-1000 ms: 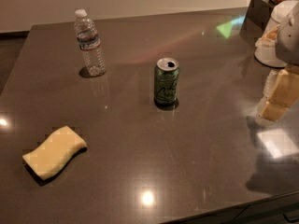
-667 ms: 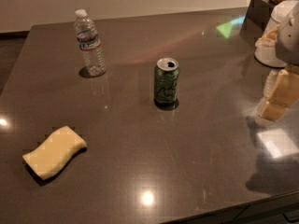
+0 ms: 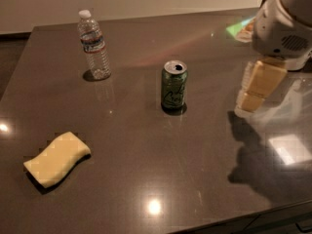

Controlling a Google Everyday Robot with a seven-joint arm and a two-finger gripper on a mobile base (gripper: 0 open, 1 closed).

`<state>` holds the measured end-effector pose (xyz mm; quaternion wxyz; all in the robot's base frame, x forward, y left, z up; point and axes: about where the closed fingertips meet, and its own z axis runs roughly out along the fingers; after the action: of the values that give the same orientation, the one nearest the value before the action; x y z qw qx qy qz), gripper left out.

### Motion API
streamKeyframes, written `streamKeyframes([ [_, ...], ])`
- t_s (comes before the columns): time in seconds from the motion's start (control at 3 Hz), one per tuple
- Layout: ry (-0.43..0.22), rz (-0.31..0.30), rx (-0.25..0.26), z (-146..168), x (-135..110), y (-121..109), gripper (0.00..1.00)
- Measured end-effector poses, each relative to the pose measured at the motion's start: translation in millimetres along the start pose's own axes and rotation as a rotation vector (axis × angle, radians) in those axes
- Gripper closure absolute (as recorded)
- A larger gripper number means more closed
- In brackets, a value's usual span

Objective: Move sponge near water bottle

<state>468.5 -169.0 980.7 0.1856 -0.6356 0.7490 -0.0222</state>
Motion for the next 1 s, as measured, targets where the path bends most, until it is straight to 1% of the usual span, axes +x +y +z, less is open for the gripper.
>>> streamKeyframes([
  [0.67,-0.110,-0.147,-0.009,12.6,-85.8,-23.0,0.00],
  [1.0,-0.144,-0.230,-0.043,25.6,-131.5,-19.0,0.00],
])
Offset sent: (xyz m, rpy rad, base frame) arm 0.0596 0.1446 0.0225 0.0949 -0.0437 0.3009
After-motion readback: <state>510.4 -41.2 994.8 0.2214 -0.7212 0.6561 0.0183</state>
